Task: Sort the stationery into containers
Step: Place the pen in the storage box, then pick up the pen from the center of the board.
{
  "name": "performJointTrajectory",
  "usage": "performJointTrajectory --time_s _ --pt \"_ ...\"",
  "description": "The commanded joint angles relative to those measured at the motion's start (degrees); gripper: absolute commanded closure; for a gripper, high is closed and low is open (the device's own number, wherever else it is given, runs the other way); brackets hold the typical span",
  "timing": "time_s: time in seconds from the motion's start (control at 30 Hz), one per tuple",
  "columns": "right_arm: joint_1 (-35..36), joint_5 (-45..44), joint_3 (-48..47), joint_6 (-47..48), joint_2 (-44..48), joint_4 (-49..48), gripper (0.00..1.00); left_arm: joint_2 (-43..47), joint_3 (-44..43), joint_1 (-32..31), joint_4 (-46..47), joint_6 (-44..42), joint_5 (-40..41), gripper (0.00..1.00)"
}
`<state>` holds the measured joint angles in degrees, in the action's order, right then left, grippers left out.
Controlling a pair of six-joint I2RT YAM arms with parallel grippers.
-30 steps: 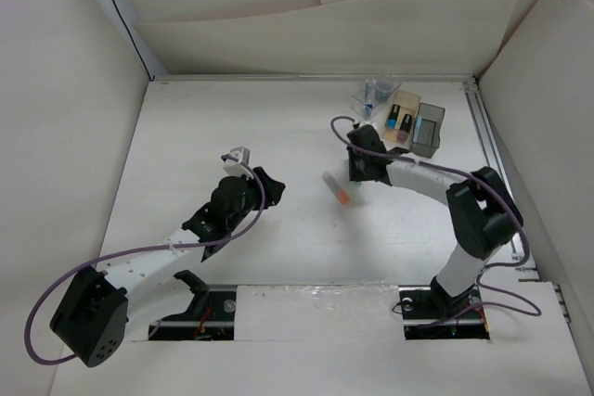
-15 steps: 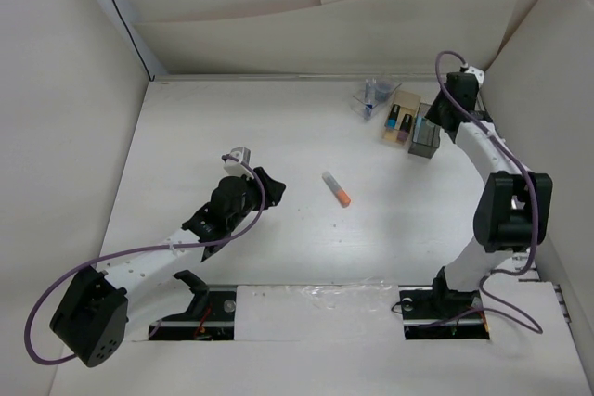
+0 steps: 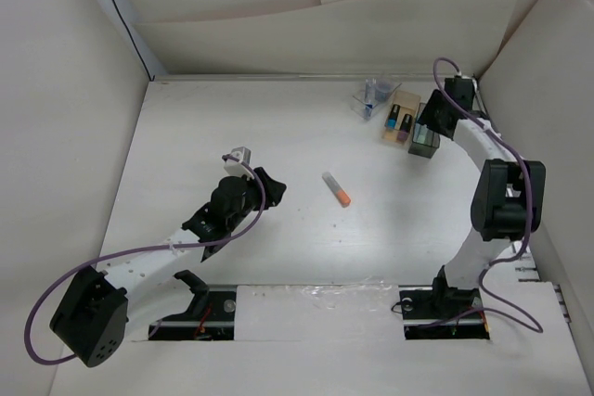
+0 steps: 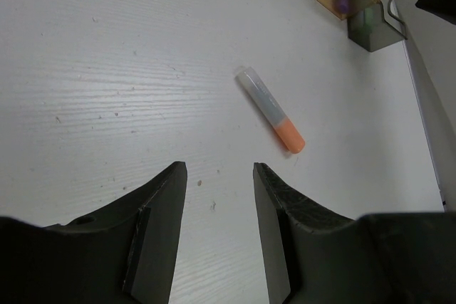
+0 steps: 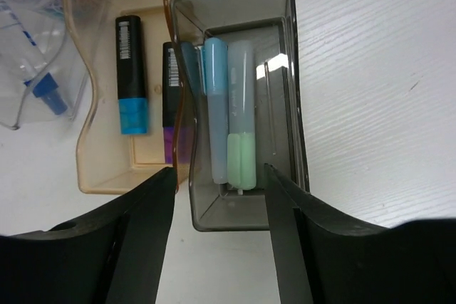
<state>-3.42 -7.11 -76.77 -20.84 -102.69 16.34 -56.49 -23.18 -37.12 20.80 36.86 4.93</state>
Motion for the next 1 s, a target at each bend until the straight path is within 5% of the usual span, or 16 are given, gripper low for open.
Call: performJointTrajectory --time_s 0.0,0.13,0.27,0.3,0.47,0.63,0.77,0.97 --pt "0.2 -1.2 -1.0 -0.3 5.4 -1.2 0.41 0.6 -1.7 -0.1 2.6 -0.7 -0.6 0.61" --pt "1.6 -0.8 2.5 0.3 9.5 -1.4 0.43 0.6 -1.7 -0.1 2.6 -0.7 -0.6 0.61" --pt "7.2 5.4 8.8 0.3 13.8 -4.6 0.80 0.6 -1.7 -0.1 2.6 -0.7 -0.6 0.61" --pt "8.9 6.4 10.1 1.6 14.4 -5.2 0.97 0.6 -1.7 -0.1 2.6 -0.7 -0.6 0.61" --pt "24.4 5.2 13.1 5.4 12.1 -3.5 1.00 0.6 -1.7 -0.1 2.6 -0.7 -0.6 0.61" --pt "34.9 0.7 15.3 5.9 9.7 -1.7 0.57 1.2 -1.7 -0.1 2.1 -0.7 -0.1 0.61" --pt "38.4 0.2 16.7 5.9 7.8 -1.1 0.37 1.7 -1.7 -0.1 2.1 -0.7 -0.1 0.61" --pt "39.7 -2.5 16.7 5.4 4.4 -0.6 0.33 2.3 -1.7 -0.1 2.1 -0.7 -0.1 0.60"
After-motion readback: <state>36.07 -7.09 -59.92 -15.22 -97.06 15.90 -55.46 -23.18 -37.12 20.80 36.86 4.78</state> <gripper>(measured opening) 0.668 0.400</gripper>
